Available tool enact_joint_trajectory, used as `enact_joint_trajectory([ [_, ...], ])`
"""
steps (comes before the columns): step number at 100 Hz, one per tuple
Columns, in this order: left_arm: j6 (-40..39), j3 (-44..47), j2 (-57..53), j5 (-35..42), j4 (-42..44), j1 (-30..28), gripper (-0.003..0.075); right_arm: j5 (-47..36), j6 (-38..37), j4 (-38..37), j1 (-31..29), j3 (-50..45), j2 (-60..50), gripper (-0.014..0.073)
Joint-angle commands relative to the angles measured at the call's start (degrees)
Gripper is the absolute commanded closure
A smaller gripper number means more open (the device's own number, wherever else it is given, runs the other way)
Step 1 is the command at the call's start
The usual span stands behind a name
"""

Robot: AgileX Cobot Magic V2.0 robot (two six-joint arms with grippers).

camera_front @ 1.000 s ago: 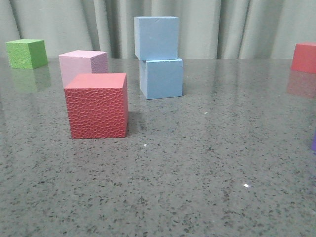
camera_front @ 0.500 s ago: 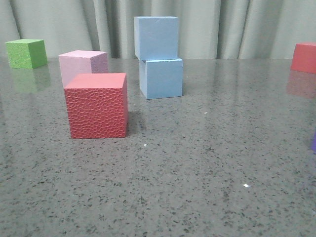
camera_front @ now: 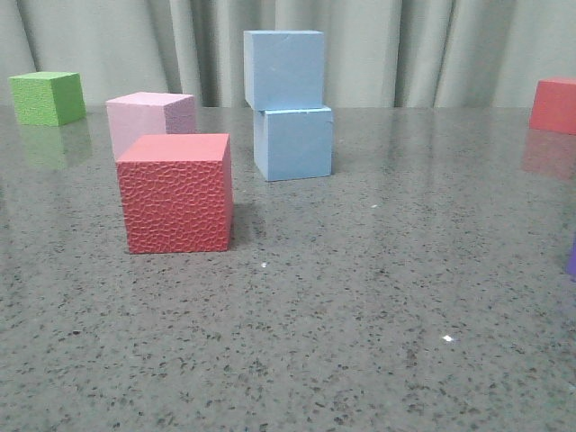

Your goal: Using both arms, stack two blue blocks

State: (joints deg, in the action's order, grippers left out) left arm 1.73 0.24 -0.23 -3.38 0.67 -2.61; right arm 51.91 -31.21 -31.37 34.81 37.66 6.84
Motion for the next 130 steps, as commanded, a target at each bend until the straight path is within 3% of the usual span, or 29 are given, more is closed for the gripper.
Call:
enact_joint_trajectory([
  [1,-0.5,1.4,-2.1,2.8,-1.0,-0.1,0.0739,-4.2,0.1,-2.5,-0.2,1.1,1.0,0.0654],
  [130,-1.2,1.4,-2.1,2.1,-1.8,0.0,0.0739,-3.4,0.1,-2.5,-0.2,1.1,1.0,0.0654],
])
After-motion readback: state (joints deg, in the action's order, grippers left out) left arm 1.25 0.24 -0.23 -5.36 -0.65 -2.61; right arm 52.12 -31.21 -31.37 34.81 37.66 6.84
